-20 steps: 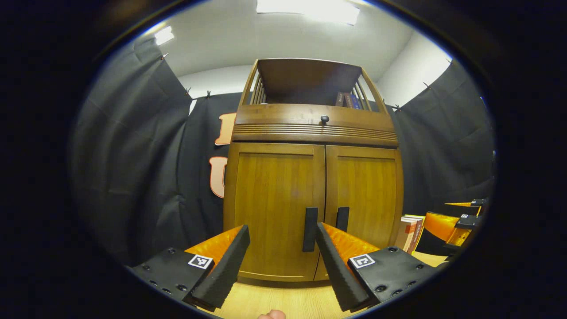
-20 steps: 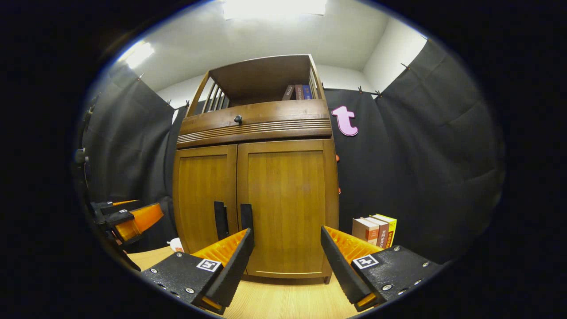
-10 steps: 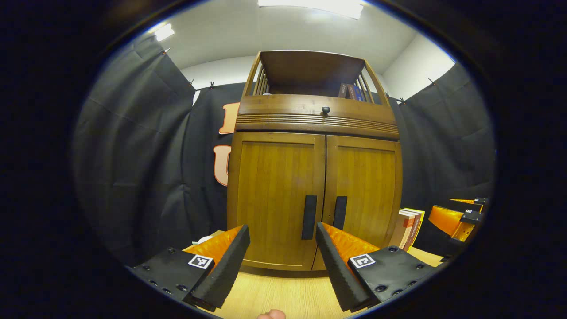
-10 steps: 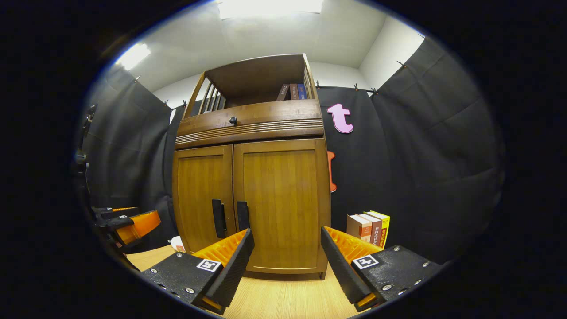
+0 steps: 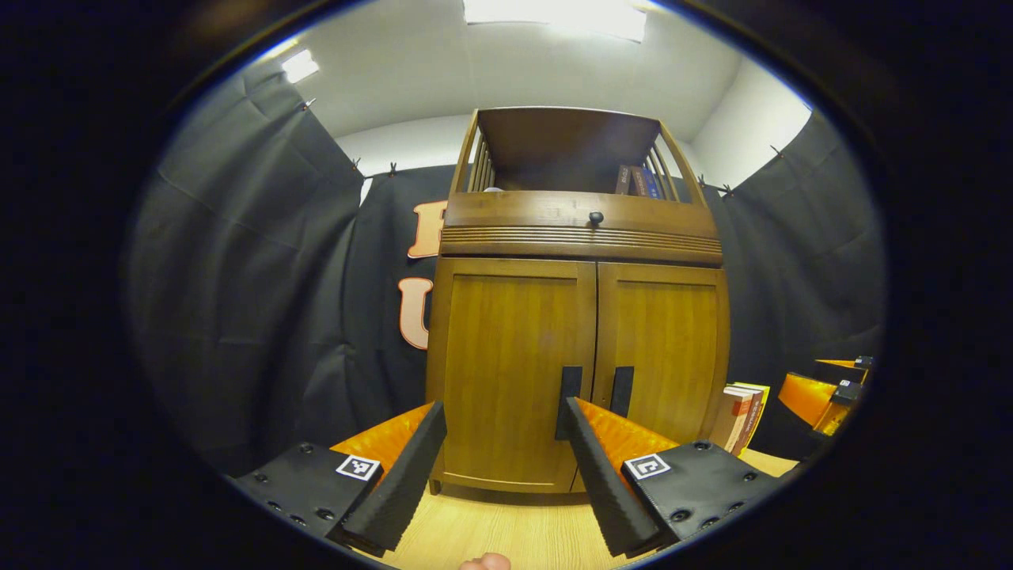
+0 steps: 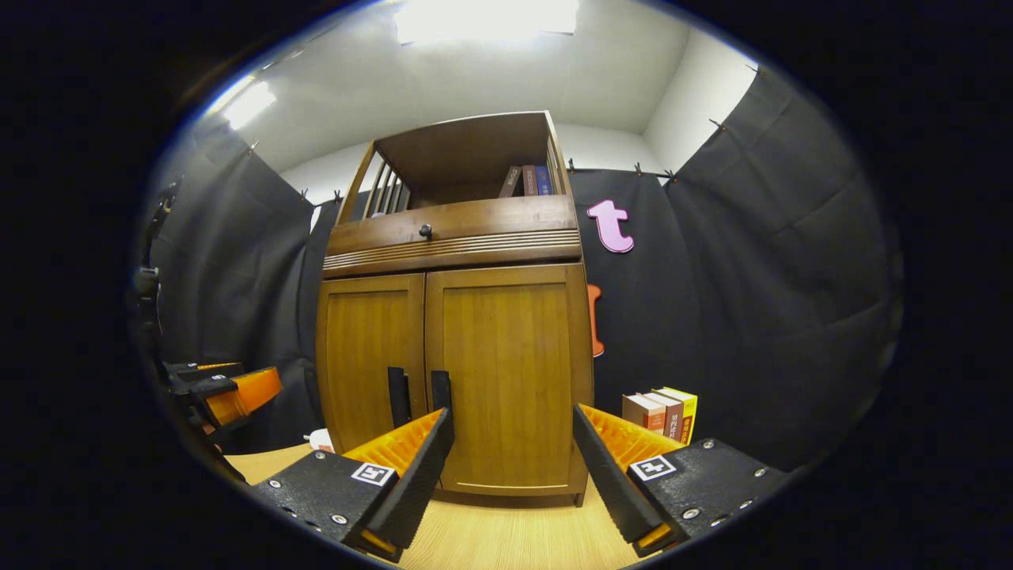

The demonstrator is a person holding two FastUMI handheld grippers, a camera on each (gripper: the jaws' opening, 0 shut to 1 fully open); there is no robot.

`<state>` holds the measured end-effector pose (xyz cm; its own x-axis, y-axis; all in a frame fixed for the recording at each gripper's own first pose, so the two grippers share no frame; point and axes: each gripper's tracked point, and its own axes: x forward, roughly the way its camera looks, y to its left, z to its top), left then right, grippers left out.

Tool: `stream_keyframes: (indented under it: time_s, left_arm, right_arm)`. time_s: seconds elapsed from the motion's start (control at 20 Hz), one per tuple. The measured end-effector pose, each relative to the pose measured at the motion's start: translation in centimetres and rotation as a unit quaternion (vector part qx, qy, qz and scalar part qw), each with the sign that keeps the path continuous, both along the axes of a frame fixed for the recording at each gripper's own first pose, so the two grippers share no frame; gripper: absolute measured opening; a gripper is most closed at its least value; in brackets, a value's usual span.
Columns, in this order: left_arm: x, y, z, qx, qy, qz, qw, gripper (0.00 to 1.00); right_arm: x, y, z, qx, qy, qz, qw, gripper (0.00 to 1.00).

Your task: Open the right door of the double-door shoe cabinet with the right hand, and open the left door with the left hand.

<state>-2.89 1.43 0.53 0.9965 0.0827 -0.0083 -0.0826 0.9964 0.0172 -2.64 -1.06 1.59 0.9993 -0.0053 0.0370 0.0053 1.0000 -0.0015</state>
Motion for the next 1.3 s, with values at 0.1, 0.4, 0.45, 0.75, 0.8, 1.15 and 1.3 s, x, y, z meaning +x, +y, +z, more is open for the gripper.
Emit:
stream_keyframes:
  time_s: [0.1,0.4,0.45,0.75,0.8,1.15,1.3]
  left_arm:
    - [0.2,0.0,-0.1,0.005,0.001,-0.005,1.000,0.96]
    - [1.0,-0.2,-0.3,0.002,0.001,-0.023,1.000,0.96]
    - [1.1,-0.2,-0.4,0.003,0.005,-0.025,1.000,0.93]
    - [0.9,-0.6,-0.7,-0.009,0.009,-0.033,0.999,0.96]
    - [0.8,-0.5,-0.5,-0.009,0.007,-0.034,0.999,0.96]
    - [-0.3,0.8,0.6,-0.001,-0.007,-0.025,1.000,1.00]
    - [-0.7,1.6,0.5,0.000,-0.003,-0.021,1.000,0.96]
  right_arm:
    - [0.1,-0.5,-0.3,-0.006,0.000,-0.006,1.000,0.92]
    - [2.2,0.0,-1.6,0.001,0.019,-0.015,1.000,0.92]
    - [2.6,0.3,-1.6,-0.001,0.021,-0.012,1.000,0.92]
    - [6.7,2.7,-1.8,-0.003,0.026,0.024,0.999,0.92]
    - [7.8,3.4,-2.1,0.000,0.036,0.031,0.999,0.92]
    - [16.3,8.3,-3.3,0.013,0.056,0.063,0.996,0.93]
    - [19.5,9.3,-5.8,-0.001,0.076,0.055,0.996,0.98]
